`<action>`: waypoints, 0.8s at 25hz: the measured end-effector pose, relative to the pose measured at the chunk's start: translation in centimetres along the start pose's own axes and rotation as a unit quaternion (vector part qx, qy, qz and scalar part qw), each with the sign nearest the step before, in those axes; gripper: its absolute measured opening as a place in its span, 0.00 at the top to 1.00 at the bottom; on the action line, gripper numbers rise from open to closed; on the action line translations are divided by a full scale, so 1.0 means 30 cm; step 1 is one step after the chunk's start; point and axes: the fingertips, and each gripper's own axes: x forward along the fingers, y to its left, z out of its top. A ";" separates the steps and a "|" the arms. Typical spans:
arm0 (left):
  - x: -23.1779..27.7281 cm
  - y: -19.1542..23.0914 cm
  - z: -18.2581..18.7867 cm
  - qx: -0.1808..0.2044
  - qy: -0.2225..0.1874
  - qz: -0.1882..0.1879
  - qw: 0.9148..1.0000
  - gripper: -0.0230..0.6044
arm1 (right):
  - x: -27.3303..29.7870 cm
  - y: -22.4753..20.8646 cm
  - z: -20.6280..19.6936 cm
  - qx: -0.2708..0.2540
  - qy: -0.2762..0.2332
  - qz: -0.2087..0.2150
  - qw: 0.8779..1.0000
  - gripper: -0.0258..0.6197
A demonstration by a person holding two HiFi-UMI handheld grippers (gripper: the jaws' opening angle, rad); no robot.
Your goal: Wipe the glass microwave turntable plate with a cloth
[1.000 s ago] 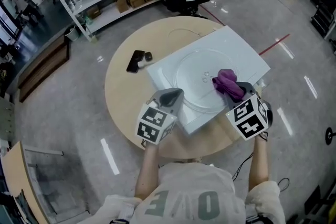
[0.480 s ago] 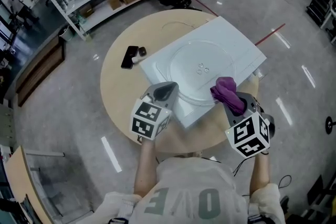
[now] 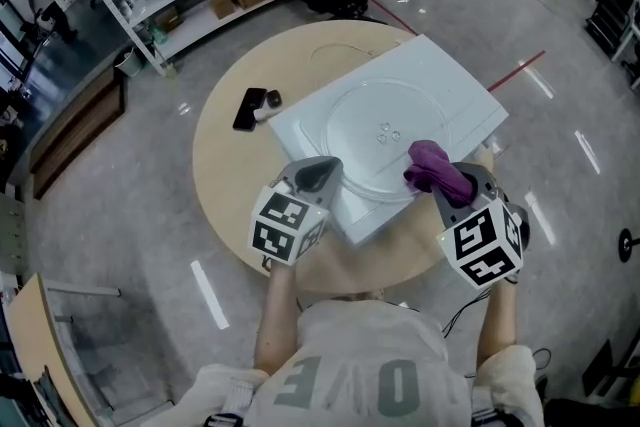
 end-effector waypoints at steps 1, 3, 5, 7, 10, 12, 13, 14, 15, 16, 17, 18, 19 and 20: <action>0.000 0.000 0.000 0.000 0.000 0.000 1.000 0.96 | 0.020 -0.043 0.016 0.005 -0.008 -0.010 1.000 0.87; -0.001 -0.001 -0.005 0.000 0.000 0.001 1.000 0.96 | 0.087 -0.137 0.042 0.026 -0.021 -0.027 0.999 0.87; -0.002 -0.006 -0.014 -0.001 0.000 0.002 1.000 0.96 | 0.176 -0.228 0.059 0.045 -0.021 -0.039 0.998 0.87; -0.002 -0.007 -0.016 -0.003 0.002 0.002 1.000 0.96 | 0.267 -0.307 0.074 0.049 -0.011 -0.048 0.998 0.87; -0.001 -0.010 -0.011 -0.006 0.002 0.001 1.000 0.96 | 0.373 -0.379 0.064 0.041 0.019 -0.051 0.998 0.87; 0.001 -0.012 -0.009 -0.006 0.001 0.001 1.000 0.96 | 0.409 -0.388 0.051 0.038 0.025 -0.046 0.998 0.87; 0.001 -0.011 -0.008 -0.005 0.000 0.001 1.000 0.96 | 0.415 -0.384 0.050 0.038 0.022 -0.044 0.998 0.87; 0.000 -0.009 -0.007 -0.005 0.001 0.003 1.000 0.96 | 0.416 -0.378 0.050 0.036 0.019 -0.045 0.998 0.87; 0.000 -0.008 -0.006 -0.005 0.001 0.004 1.000 0.96 | 0.413 -0.373 0.050 0.033 0.016 -0.046 0.998 0.87; 0.000 -0.006 -0.004 -0.005 0.000 0.006 1.000 0.96 | 0.409 -0.369 0.050 0.029 0.016 -0.048 0.998 0.87; 0.001 -0.004 -0.003 -0.004 -0.001 0.007 1.000 0.96 | 0.405 -0.365 0.050 0.025 0.016 -0.049 0.998 0.87; 0.001 -0.003 -0.003 -0.004 -0.001 0.008 1.000 0.96 | 0.402 -0.361 0.051 0.022 0.016 -0.049 0.998 0.87; 0.000 -0.001 -0.003 -0.004 -0.001 0.009 1.000 0.96 | 0.397 -0.354 0.051 0.020 0.016 -0.047 0.999 0.87; -0.001 0.000 -0.004 -0.005 0.000 0.010 1.000 0.96 | 0.389 -0.345 0.051 0.018 0.016 -0.044 0.999 0.87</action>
